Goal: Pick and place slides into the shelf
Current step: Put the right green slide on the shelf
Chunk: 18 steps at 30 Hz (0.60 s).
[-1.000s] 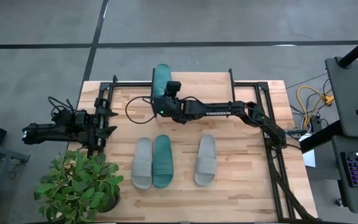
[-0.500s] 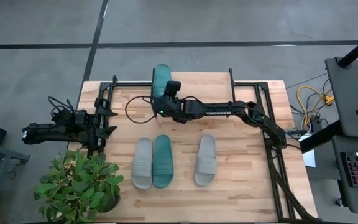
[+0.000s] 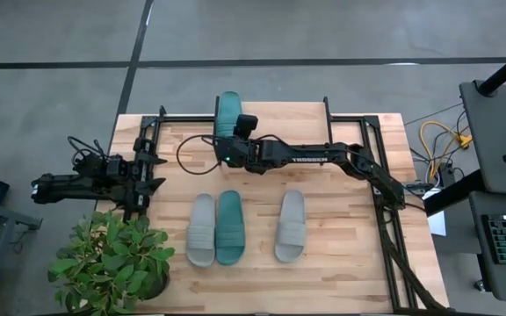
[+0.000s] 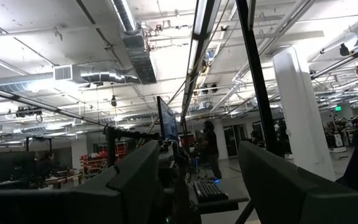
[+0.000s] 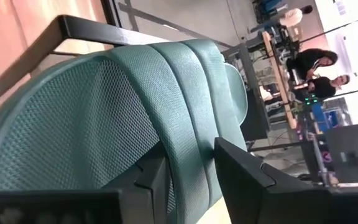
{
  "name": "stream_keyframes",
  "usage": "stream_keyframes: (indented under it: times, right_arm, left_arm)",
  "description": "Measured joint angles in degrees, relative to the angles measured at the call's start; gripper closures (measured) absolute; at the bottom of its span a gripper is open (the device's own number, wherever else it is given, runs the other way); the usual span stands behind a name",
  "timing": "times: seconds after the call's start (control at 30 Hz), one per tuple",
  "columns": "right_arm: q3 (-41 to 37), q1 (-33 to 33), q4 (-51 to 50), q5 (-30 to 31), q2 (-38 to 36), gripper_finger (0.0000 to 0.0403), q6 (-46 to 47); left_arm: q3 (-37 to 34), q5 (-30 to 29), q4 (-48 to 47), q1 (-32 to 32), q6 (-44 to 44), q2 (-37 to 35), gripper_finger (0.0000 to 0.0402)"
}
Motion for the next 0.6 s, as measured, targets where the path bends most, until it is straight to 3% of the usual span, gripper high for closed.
stream_keyframes:
  times: [0.1,0.43,0.6]
  right_arm:
    - [0.73,-0.14,-1.34,-3.08,0.0,0.0289,2.72]
    - [4.62,0.15,-3.02,-4.18,-0.09,0.0289,5.18]
    - [5.07,0.15,-3.52,-9.24,-0.09,0.0287,8.02]
  left_arm:
    - [0.0,0.02,0.02,0.02,0.0,-0.02,0.0194]
    - [0.0,0.02,0.02,0.02,0.0,-0.02,0.0194]
    - [0.0,0.02,0.0,0.01,-0.02,-0.02,0.0194]
